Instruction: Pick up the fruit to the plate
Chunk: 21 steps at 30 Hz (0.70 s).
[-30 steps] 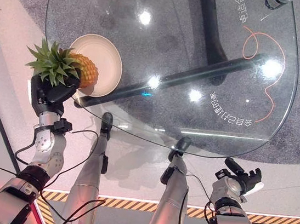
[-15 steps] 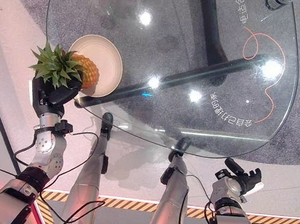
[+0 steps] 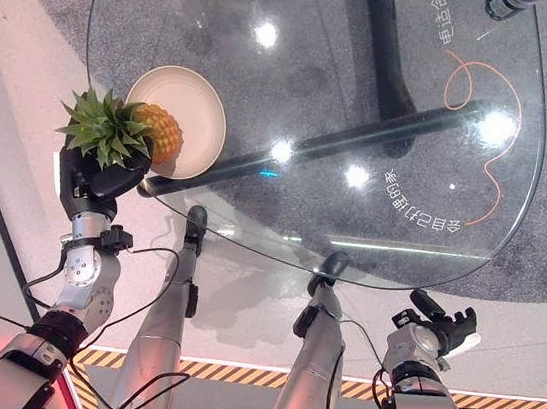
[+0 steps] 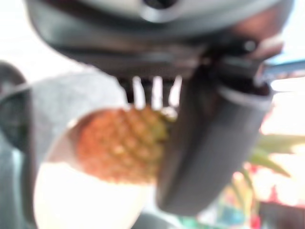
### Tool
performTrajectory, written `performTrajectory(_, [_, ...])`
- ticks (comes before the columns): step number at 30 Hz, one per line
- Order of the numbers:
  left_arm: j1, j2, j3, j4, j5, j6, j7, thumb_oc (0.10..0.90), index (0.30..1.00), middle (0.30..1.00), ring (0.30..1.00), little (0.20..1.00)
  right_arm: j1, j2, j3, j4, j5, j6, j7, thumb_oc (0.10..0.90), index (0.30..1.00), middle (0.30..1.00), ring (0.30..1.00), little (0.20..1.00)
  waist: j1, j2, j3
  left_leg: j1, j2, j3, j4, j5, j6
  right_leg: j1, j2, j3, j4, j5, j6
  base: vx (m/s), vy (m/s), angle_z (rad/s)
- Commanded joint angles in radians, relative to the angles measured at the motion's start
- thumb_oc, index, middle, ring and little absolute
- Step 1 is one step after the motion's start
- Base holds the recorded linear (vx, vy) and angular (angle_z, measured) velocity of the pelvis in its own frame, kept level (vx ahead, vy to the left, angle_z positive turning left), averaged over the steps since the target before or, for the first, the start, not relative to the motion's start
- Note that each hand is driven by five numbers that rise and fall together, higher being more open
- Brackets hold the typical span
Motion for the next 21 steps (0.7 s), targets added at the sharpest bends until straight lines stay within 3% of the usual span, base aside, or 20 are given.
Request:
performTrajectory(1, [-0.011,0.037,0.033,-0.093,0.048,-0.088,0.042,0.800,0.900,0.900,0.900,0.900,0.062,-0.071,-0.047,-0.012,0.004,-0.055,-0.006,0.800,0.900,0.900,0.900,0.900,0.025,0.000,-0.018,-0.013,-0.041,-0.010,0.070,-0.090,0.038,0.006,0.051,-0.030,-0.026,0.065,-0.023,0.00,0.000,0.00])
performTrajectory(14, [-0.009,0.075,0.009,-0.087,0.197,-0.080,0.107,0.800,0.900,0.900,0.900,0.900,0.069,-0.084,-0.044,-0.010,0.011,-0.050,0.003,0.800,0.900,0.900,0.900,0.900,0.029,0.006,-0.018,-0.014,-0.037,-0.010,0.074,-0.090,0.036,0.003,0.045,-0.034,-0.006,0.055,-0.025,0.01,-0.004,0.05])
performTrajectory(21, [-0.012,0.100,-0.006,-0.090,0.325,-0.100,0.194,0.800,0.900,0.900,0.900,0.900,0.073,-0.088,-0.037,-0.006,0.009,-0.055,0.005,0.800,0.900,0.900,0.900,0.900,0.029,0.017,-0.018,-0.013,-0.033,-0.002,0.074,-0.089,0.033,-0.003,0.038,-0.031,0.007,0.047,-0.026,0.01,0.014,0.00])
